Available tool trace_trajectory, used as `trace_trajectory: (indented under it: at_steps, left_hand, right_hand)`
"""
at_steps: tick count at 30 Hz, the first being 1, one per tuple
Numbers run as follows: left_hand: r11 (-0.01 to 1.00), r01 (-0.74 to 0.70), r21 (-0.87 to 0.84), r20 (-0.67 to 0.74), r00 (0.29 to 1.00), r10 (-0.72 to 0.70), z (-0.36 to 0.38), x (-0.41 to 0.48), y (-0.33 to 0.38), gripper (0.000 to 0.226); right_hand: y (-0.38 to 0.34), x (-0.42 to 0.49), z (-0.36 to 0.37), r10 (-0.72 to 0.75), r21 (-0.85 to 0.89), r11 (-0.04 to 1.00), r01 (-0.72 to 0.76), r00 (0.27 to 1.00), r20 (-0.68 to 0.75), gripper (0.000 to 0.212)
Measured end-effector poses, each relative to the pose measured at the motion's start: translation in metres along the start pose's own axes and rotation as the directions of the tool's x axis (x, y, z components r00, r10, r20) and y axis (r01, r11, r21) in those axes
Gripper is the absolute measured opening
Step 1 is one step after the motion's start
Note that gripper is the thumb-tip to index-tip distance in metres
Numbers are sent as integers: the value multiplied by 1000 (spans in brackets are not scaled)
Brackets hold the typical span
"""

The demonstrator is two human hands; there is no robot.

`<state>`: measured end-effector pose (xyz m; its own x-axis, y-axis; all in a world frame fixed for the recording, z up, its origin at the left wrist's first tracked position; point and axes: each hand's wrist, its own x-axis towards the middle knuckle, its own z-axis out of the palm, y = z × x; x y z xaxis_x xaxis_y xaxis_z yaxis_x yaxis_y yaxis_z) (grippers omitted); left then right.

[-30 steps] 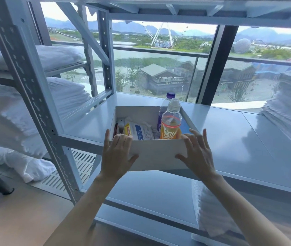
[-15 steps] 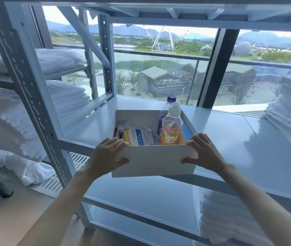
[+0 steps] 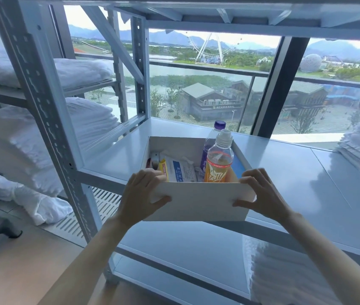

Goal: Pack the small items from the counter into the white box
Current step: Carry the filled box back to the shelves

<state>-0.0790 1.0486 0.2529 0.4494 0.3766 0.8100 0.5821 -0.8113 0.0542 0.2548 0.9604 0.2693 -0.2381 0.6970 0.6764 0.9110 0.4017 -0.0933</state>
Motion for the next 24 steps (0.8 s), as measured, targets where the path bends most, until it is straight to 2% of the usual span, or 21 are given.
trace_trajectory:
  at_steps: [1,3,5,10,11,13,15,20,24]
  left_hand:
    - [991,124,-54,-14,992,-125,2,-4,9,61]
    - [897,405,-175,-28,909,-416,7,-10,32,92]
    - [814,547,-193,-25,827,-562,11,-11,49,103]
    - [808,579,-109,12,813,-582,9,-8,54,99]
    - [779,609,-150,21,790,-613,8,-7,54,103]
    - [659,693,-292,60,701,-711,3,-3,55,112]
    - [563,738,-372,105,636,-764,0,2,54,115]
    - [590,771,-241,101,624,-775,-8,13,51,103]
    - [645,751,-142,134,660,-739,-16,23,48,102]
  right_hand:
    - [-7,-5,6,106,52,993,-104,994,-40,63]
    - [-27,-15,24,356,222,920,-323,926,-124,85]
    - [-42,-18,36,489,348,838,-419,861,-142,97]
    - [-49,-18,36,571,387,783,-487,809,-136,99]
    - [-51,-16,33,623,427,732,-532,775,-104,104]
    - [-56,-10,25,736,500,594,-630,677,-21,110]
    - [-57,-4,19,781,507,528,-681,625,27,108]
    - [-58,6,11,801,467,514,-720,597,38,100]
    - [-57,13,7,780,449,552,-702,625,19,98]
